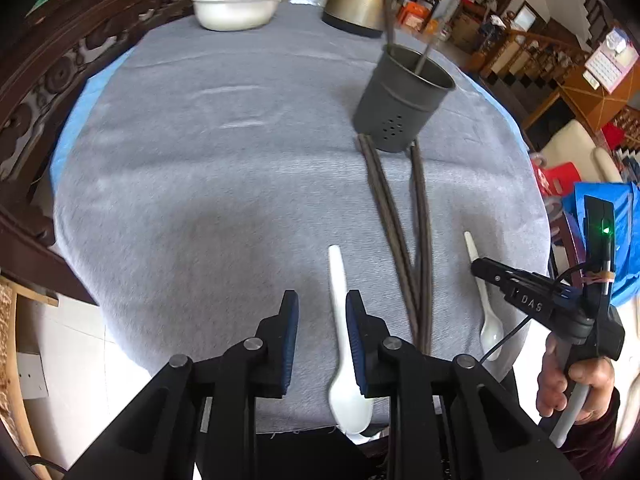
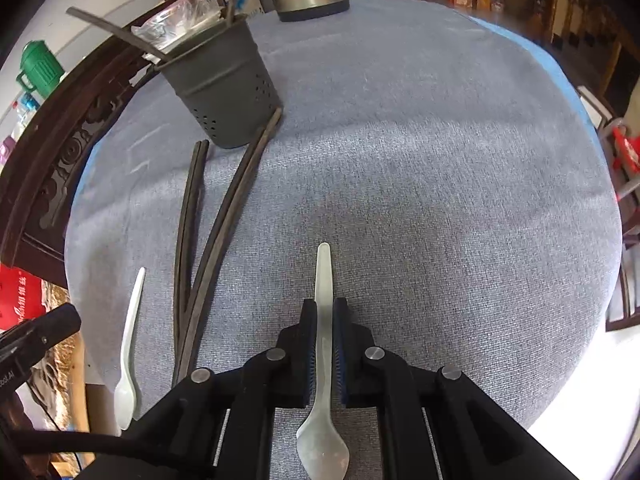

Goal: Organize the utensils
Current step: 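Move the right gripper to a white spoon and grasp its handle, then grasp another white spoon with the left gripper while the right gripper holds its spoon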

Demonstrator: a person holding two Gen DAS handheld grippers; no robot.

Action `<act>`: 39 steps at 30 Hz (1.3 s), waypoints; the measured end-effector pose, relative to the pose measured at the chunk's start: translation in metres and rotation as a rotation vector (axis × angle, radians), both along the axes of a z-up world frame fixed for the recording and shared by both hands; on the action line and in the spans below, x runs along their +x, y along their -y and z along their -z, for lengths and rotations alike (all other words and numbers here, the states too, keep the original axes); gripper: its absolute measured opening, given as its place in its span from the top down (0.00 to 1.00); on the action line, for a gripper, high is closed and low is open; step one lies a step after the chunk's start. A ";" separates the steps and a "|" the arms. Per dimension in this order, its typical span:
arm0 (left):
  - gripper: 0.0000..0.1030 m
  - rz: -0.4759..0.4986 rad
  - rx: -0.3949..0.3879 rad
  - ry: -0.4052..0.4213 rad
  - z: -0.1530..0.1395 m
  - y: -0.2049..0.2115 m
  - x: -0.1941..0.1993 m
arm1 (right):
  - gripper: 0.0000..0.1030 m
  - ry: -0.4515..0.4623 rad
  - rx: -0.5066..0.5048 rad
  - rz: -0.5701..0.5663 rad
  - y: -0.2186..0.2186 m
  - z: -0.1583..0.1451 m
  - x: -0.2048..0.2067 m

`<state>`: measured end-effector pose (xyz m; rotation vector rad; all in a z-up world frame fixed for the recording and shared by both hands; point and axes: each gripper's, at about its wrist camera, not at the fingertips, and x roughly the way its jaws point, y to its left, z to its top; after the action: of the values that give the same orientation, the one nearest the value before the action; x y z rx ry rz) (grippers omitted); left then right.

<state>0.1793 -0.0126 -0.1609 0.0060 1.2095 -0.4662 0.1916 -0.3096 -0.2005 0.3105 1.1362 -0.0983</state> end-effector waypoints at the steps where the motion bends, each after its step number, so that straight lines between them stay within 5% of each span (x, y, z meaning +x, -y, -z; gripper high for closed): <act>1: 0.76 0.005 0.011 -0.011 0.001 0.005 0.003 | 0.91 -0.006 0.005 -0.001 0.001 0.000 0.001; 23: 0.76 -0.055 0.118 -0.125 0.049 0.046 0.037 | 0.90 0.017 0.084 0.010 0.018 0.001 0.000; 39: 0.74 -0.042 0.158 -0.121 0.050 0.057 0.033 | 0.91 0.010 0.079 0.020 0.017 0.002 0.002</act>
<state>0.2122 -0.0698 -0.2109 0.0881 1.3608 -0.3370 0.1933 -0.3264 -0.2028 0.3920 1.1286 -0.0697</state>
